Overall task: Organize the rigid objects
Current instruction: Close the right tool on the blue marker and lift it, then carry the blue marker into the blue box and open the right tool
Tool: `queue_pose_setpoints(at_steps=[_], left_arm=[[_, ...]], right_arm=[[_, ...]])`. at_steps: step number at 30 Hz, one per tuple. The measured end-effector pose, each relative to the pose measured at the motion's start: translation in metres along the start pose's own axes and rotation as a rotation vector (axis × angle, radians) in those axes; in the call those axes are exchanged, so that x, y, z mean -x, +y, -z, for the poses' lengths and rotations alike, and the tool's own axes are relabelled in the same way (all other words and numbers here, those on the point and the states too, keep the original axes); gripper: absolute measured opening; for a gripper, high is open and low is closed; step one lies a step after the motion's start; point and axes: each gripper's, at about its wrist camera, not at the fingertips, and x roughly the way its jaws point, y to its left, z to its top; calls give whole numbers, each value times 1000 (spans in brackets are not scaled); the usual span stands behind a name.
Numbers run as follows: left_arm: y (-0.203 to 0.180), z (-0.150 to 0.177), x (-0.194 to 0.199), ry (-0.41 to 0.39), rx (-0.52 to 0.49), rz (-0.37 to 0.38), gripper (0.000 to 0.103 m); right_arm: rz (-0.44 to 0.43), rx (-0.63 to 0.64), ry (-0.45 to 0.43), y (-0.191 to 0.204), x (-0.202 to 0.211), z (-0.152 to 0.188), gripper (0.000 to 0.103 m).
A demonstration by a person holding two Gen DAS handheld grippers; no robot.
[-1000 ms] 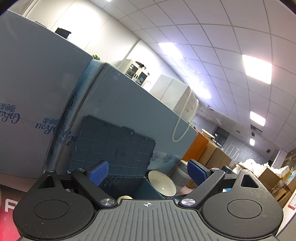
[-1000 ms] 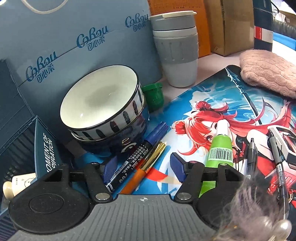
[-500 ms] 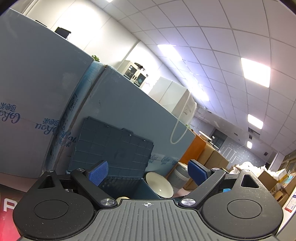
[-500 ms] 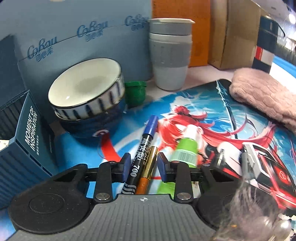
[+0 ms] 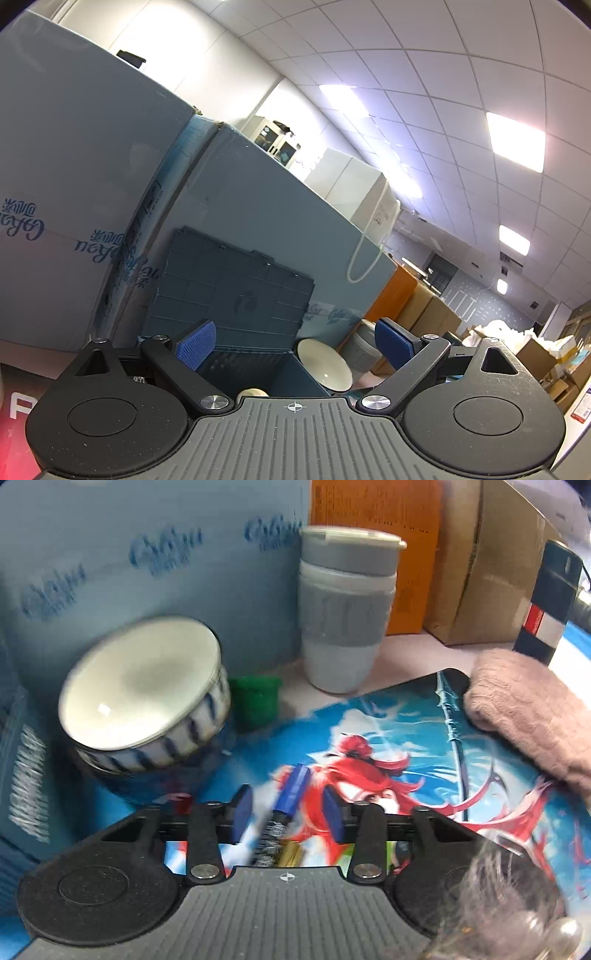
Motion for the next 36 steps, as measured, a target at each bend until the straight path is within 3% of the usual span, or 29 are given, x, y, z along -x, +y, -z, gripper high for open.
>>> queue_pose_setpoints(at_steps=[2, 7, 12, 20, 25, 30, 36], left_arm=[[2, 0, 0, 0, 6, -3, 95], [7, 1, 0, 7, 17, -31, 95], [19, 0, -1, 26, 44, -79, 95], [32, 4, -6, 55, 74, -127, 95], [36, 7, -12, 77, 79, -149, 95], [41, 9, -16, 92, 90, -171, 95], [47, 11, -16, 92, 105, -172, 95]], right_arm=[[-29, -30, -18, -8, -2, 2, 20], [-115, -188, -55, -35, 4, 3, 18], [-210, -271, -171, -52, 48, 10, 17], [-326, -235, -434, -43, 140, 16, 14], [-485, -264, -534, -22, 174, 7, 14], [-712, -331, -437, 23, 155, -1, 14], [-821, -329, -266, 91, 109, 2, 14]])
